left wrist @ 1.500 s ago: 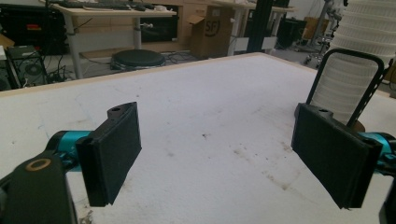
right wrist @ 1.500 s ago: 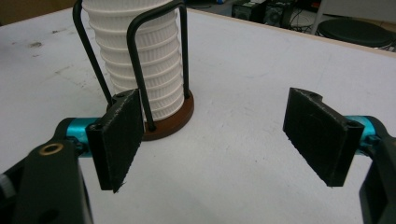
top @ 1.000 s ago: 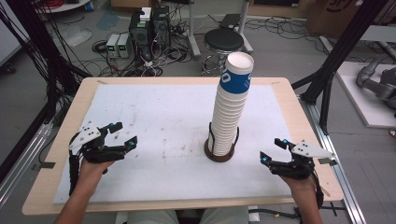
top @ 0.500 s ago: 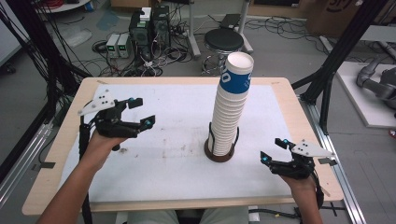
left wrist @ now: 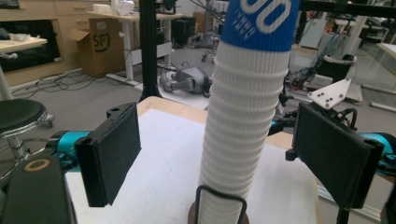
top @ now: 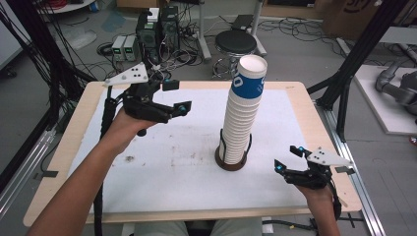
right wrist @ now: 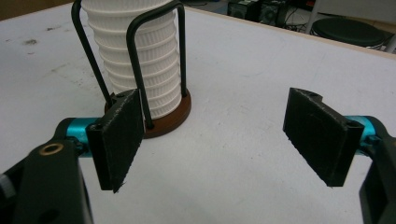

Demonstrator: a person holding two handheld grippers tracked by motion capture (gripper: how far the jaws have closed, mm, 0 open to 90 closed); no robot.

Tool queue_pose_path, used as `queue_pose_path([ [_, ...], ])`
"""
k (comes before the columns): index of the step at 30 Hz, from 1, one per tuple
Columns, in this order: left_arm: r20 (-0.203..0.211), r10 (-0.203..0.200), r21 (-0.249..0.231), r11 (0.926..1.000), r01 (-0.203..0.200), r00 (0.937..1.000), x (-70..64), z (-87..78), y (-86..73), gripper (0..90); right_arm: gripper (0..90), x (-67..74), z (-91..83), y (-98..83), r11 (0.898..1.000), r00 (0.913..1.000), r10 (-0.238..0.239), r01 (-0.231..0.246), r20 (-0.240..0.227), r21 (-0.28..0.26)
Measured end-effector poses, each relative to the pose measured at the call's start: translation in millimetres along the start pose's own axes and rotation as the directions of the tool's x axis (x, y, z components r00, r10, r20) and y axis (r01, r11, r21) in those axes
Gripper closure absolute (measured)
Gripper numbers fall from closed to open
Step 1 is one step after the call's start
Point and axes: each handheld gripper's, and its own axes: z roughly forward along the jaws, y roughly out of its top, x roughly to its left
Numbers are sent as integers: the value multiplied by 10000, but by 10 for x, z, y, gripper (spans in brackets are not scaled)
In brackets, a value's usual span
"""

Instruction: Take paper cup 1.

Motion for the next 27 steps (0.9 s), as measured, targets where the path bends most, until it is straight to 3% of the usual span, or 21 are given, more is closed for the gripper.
queue_pose_path([
  [9,772,150,128,9998,-160,9969,-96,375,346,153,211,-8,-4,0,10000,10000,37,-37,-43,-44],
  [20,1206,365,99,9992,-380,9920,-147,665,711,153,211,4,-7,19,9999,9998,7,-10,-174,-138],
  [27,1284,428,498,9975,-495,9908,-184,925,861,153,210,10,-3,25,9998,9998,8,-12,-223,-182],
])
